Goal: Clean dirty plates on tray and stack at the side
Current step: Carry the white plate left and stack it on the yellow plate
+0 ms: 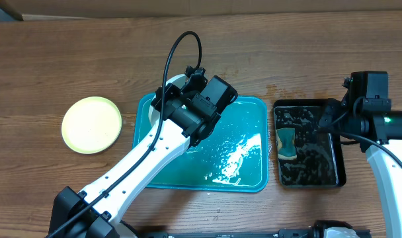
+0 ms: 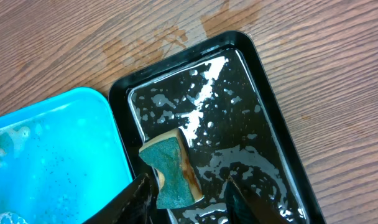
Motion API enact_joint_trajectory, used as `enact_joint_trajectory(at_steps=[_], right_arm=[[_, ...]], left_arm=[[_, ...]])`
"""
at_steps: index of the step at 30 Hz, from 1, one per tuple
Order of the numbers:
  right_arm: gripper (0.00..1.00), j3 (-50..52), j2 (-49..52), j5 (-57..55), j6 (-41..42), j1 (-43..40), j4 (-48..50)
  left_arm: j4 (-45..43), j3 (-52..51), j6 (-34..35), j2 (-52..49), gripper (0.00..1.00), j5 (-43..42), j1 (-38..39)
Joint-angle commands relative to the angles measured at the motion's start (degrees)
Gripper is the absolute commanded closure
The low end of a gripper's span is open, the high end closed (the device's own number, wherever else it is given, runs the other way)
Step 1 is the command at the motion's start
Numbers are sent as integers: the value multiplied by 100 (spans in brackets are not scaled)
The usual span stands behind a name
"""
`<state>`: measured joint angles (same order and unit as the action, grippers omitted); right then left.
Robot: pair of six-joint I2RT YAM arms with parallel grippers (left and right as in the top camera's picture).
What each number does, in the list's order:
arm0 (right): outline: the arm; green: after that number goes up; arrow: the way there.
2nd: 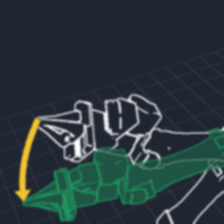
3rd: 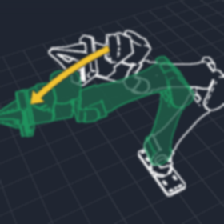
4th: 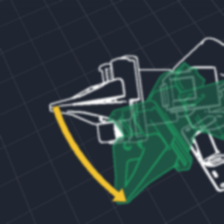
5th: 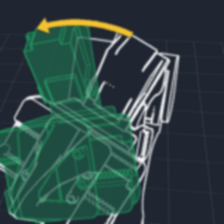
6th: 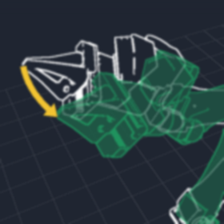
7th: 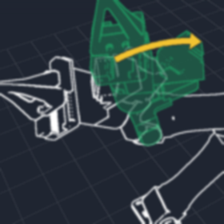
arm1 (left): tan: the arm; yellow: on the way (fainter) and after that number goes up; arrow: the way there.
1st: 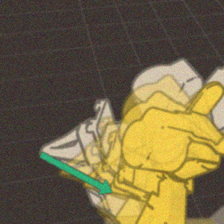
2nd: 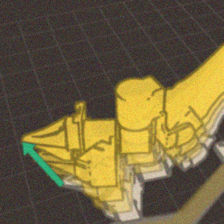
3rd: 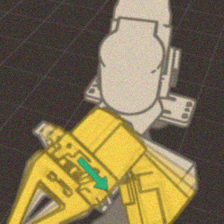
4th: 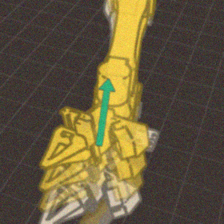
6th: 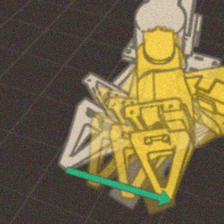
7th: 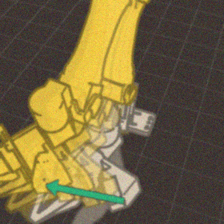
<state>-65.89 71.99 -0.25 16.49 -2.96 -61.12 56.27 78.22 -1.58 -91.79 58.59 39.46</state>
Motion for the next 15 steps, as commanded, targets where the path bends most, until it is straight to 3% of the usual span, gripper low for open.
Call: enact_joint_trajectory(at_steps=[1, 9, 15], right_arm=[[58, -168, -52, -31, -4, -11, 11], [57, -168, 7, -33, -24, -11, -13], [57, -168, 26, -33, -24, -11, -13]], left_arm=[[57, 61, 297, -7, 96, 181, 28], [407, 177, 1073, 4, 96, -505, -667], [1001, 772, 1729, 7, 96, -2837, -2264]])
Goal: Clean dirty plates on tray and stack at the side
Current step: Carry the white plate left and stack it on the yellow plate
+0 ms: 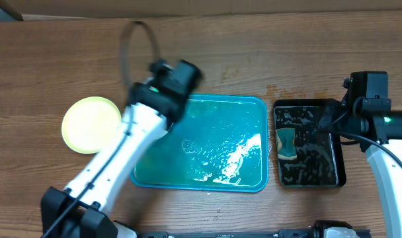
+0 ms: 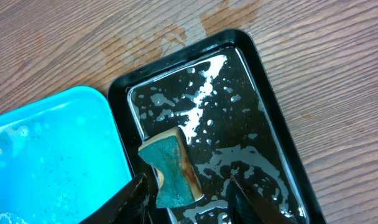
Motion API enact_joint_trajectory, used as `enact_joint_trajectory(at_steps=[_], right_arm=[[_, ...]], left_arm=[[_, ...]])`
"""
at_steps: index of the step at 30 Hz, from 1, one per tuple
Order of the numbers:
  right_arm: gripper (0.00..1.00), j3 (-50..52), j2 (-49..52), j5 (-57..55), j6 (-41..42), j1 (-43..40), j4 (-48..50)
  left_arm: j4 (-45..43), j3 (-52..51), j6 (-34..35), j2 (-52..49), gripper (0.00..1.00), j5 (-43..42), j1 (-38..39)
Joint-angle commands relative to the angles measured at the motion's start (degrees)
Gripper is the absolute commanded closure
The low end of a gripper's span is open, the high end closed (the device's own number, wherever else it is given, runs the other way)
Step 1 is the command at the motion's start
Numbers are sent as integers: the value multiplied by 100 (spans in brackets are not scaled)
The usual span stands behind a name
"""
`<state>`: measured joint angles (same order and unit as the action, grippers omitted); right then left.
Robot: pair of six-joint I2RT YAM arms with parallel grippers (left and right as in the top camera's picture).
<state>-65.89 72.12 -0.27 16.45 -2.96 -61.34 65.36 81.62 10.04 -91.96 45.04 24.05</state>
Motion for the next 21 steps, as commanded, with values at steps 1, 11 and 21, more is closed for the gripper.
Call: enact_joint_trajectory(at_steps=[1, 11, 21], right_arm=[[57, -168, 13, -31, -20, -11, 9], [56, -168, 13, -31, -22, -11, 9], [56, -168, 13, -31, -22, -11, -7]], left_arm=[[118, 498, 564, 24, 96, -1873, -1016], [114, 404, 570, 7, 96, -3753, -3934], [-765, -595, 844, -181, 96, -4325, -5493]])
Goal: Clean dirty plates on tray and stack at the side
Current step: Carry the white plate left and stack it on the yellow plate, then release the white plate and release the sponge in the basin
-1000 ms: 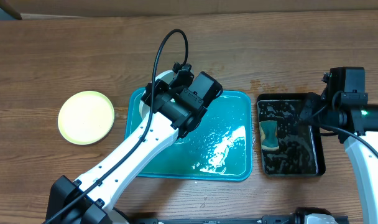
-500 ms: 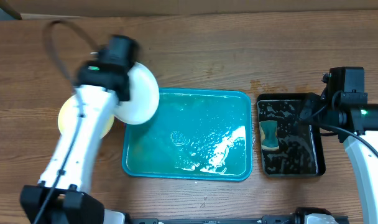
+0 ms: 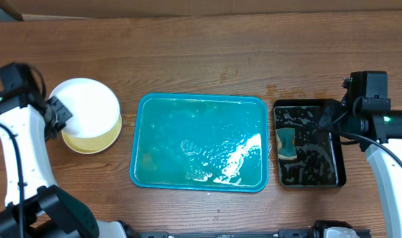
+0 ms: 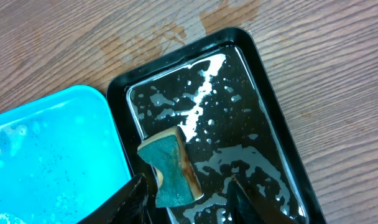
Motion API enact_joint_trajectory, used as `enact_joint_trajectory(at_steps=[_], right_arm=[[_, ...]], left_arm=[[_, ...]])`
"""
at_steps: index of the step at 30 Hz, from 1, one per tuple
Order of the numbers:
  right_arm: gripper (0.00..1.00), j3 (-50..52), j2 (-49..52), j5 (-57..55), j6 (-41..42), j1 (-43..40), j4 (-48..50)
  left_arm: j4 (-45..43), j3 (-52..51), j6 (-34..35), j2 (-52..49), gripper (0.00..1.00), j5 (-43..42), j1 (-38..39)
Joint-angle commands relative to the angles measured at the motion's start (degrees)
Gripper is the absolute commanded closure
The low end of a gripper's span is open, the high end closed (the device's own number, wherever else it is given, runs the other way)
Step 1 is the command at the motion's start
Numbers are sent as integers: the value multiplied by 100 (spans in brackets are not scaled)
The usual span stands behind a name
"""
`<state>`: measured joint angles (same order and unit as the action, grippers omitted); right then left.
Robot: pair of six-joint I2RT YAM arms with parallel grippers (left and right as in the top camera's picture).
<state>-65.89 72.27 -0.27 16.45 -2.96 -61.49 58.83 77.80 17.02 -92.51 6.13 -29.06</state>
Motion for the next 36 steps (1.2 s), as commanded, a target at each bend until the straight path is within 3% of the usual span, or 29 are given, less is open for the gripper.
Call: enact_joint_trajectory(at_steps=[1, 7, 8, 10, 11, 12, 19, 25, 27, 28, 29, 30, 31, 33, 36], right_arm=[[56, -168, -2, -28, -22, -11, 2], [56, -168, -2, -31, -20, -11, -17], [56, -168, -2, -28, -20, -11, -17], [56, -168, -2, -31, -20, -11, -35], [56, -168, -2, -31, -22, -11, -37], [56, -168, -2, -31, -22, -11, -37], [50, -168, -2, -2, -20, -7, -31], [49, -168, 4, 1058, -660, 7, 227], [45, -168, 22, 1528, -914, 13, 437], [42, -168, 31, 1639, -949, 13, 540], [40, -168, 52, 1665, -946, 11, 647], [38, -168, 70, 1665, -946, 11, 713], [32, -168, 94, 1665, -946, 11, 741], [2, -168, 129, 1624, -949, 11, 575], [0, -168, 136, 1462, -942, 11, 42]], left_arm=[[-195, -280, 146, -186, 96, -433, -240], [-289, -374, 146, -485, 96, -433, -361], [-278, -374, 146, -503, 90, -437, -358], [-278, -374, 144, -509, 57, -496, -358], [-280, -372, 144, -509, 46, -568, -358], [-278, -372, 144, -509, 41, -649, -356], [-258, -363, -83, -136, 36, -1882, -264], [-278, -350, -472, 898, 33, -2070, 402], [-271, -350, -765, 1272, 32, -2052, 756], [-251, -350, -879, 1421, 26, -1969, 929], [-201, -350, -938, 1545, 5, -1808, 1091], [-76, -350, -933, 1663, 0, -1578, 1261], [96, -350, -929, 1740, 0, -1416, 1375], [566, -350, -876, 1829, 0, -1296, 1504], [1305, -365, -737, 1843, 0, -1322, 1521]])
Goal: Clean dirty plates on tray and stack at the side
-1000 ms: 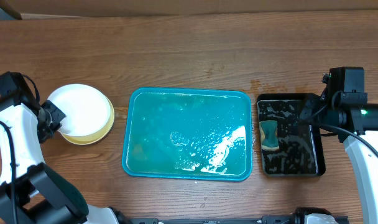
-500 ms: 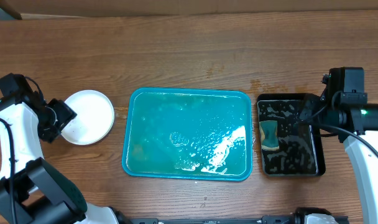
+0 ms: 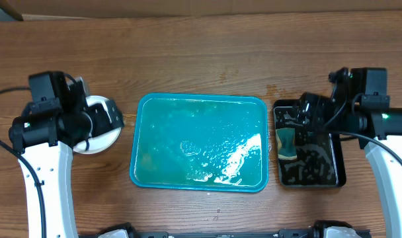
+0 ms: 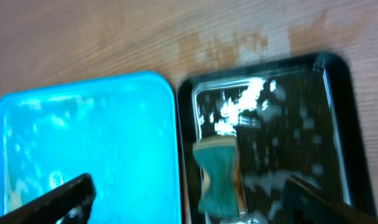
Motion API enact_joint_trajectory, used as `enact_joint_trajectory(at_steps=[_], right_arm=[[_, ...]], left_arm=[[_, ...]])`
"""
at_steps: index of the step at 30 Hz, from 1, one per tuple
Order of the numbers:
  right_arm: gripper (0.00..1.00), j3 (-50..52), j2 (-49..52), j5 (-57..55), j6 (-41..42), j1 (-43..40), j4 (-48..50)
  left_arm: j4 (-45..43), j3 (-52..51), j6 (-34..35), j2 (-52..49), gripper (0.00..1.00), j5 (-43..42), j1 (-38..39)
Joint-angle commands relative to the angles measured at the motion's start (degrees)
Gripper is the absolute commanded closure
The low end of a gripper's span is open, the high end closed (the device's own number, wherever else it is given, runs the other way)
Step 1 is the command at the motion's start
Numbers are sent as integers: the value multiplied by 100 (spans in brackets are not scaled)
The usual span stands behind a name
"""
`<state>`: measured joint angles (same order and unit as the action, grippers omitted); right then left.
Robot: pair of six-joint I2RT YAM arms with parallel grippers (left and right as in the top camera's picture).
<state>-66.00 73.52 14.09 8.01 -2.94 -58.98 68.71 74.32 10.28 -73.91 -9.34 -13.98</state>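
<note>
A white plate [image 3: 103, 135] lies at the table's left, where the yellow plate is now covered. My left gripper [image 3: 112, 117] reaches over it from the left with its two prongs spread, open. The teal tray [image 3: 201, 97] holds soapy water and no plate. In the black tray [image 3: 320, 168] a green sponge [image 3: 285, 144] [image 4: 217, 176] lies at the left side. My right gripper [image 3: 307, 114] [image 4: 189, 198] hovers above it, wide open, one finger [image 4: 68, 193] over the teal tray [image 4: 83, 124].
Wet stains mark the wood behind the black tray [image 4: 270, 87]. Bare wooden table lies beyond and in front of both trays. The left arm's cable loops near the white plate.
The white plate was tilted over the yellow plate, held at its left edge; now it lies there with my left gripper across it. My right gripper has opened wider and shifted; its view is blurred.
My left gripper was at the teal tray's far-left corner on a white plate. Then it was at the tray's left edge. Then it held the plate over the yellow plate, where the plate now rests. My right gripper stayed open around the sponge.
</note>
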Motion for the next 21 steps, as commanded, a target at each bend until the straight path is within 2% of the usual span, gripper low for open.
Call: enact_joint_trajectory(at_steps=[1, 4, 8, 14, 18, 21], right_arm=[[0, -157, 11, -11, -96, 9, -339], [0, -157, -42, -267, -35, 9, -673], [0, -63, -382, -291, -39, 9, -857], [0, 627, -1821, -334, -81, 22, -229], [0, 1106, -2946, -424, -81, 35, 133], [0, 1187, -3394, -507, -79, 35, 101]], left_arm=[[470, -44, -70, -11, 0, 223, 13], [743, -190, -354, 144, 0, 24, 13], [542, -688, -492, 778, 0, -94, 13], [-479, -1827, -804, 2452, 0, -603, 13], [-866, -2393, -649, 3565, 0, -614, 13], [-911, -2570, -450, 4063, 0, -612, 13]])
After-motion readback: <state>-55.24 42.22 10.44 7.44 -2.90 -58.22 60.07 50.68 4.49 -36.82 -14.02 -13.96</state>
